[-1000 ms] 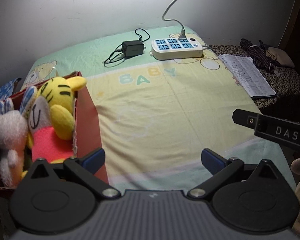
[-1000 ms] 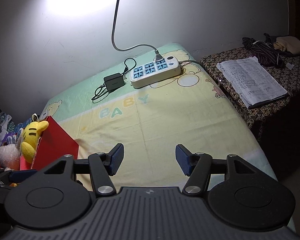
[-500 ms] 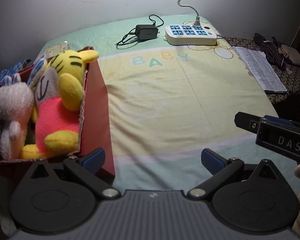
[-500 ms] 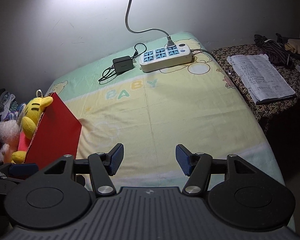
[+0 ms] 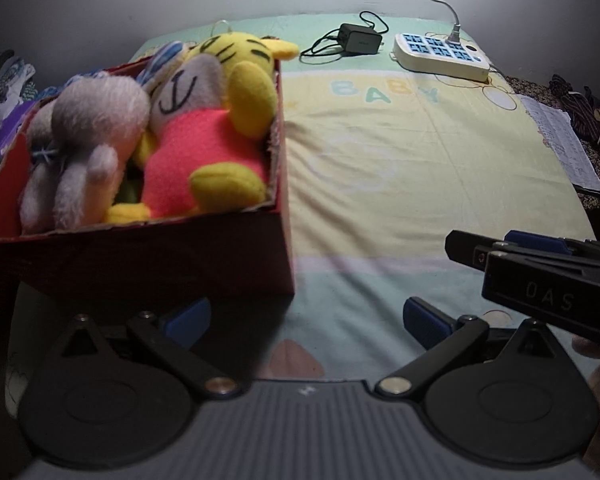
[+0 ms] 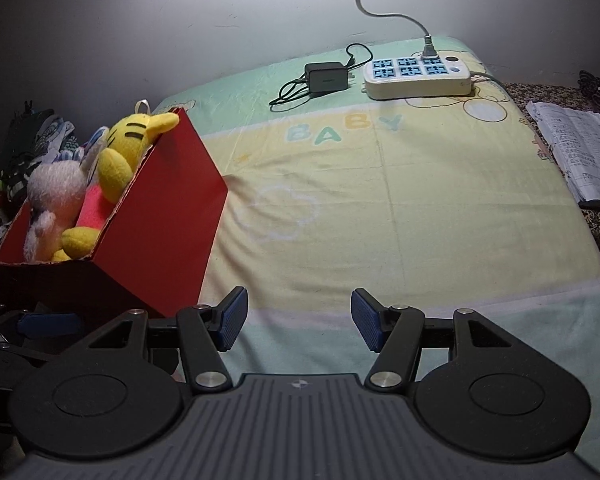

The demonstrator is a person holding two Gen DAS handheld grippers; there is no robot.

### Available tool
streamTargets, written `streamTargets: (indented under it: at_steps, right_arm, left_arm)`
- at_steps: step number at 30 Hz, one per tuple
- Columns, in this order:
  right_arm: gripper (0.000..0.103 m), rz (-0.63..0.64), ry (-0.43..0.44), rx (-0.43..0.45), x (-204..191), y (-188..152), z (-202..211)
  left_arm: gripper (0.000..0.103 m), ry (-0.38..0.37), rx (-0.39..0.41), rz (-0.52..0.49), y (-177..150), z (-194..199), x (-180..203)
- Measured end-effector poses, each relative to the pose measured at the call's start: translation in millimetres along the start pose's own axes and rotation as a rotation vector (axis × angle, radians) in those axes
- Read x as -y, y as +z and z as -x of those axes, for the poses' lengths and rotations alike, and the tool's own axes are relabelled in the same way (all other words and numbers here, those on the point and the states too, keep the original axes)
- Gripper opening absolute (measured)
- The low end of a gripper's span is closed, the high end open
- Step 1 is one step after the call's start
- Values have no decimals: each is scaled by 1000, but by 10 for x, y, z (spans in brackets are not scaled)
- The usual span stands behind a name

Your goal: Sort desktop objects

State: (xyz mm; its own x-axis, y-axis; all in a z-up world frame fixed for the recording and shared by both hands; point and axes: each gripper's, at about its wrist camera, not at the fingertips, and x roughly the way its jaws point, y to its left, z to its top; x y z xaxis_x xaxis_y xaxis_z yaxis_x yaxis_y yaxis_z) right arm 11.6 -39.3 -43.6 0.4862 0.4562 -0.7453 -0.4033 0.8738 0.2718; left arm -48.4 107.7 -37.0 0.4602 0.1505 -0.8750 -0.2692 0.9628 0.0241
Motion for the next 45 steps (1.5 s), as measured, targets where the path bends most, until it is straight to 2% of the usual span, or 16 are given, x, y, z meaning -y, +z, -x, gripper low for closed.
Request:
streamTargets:
  at_steps: [8, 16, 22, 26, 30, 35, 40, 45]
  right_arm:
    - [60, 55, 37, -52, -437, -94, -115]
    - [60, 60, 18, -45, -920, -133, -178]
    - [60, 36, -13, -34, -1243, -186, -217]
    - [65, 25, -30, -19, -1465, -212, -219]
    - [66, 10, -30, -15, -1669, -227, -202]
    - [64, 27, -12, -3, -1920, -165, -98]
    - [64, 79, -11, 40, -2139, -64, 86]
    - [64, 59, -45, 79, -2224, 52, 180]
  left_arm:
    - [103, 68, -49, 36, -193, -65, -468]
    - [103, 101, -67, 38, -241, -42, -999]
    - [103, 87, -76, 20, -249, -34, -1350]
    - [103, 75, -80, 7, -252, -11, -1569]
    - [103, 63, -82, -19, -245, 8, -1712]
    - [103, 32, -62, -55, -195, 158, -1899]
    - [103, 2, 12, -93, -111, 394, -2037]
    - [103, -14, 56, -102, 56, 500, -2117]
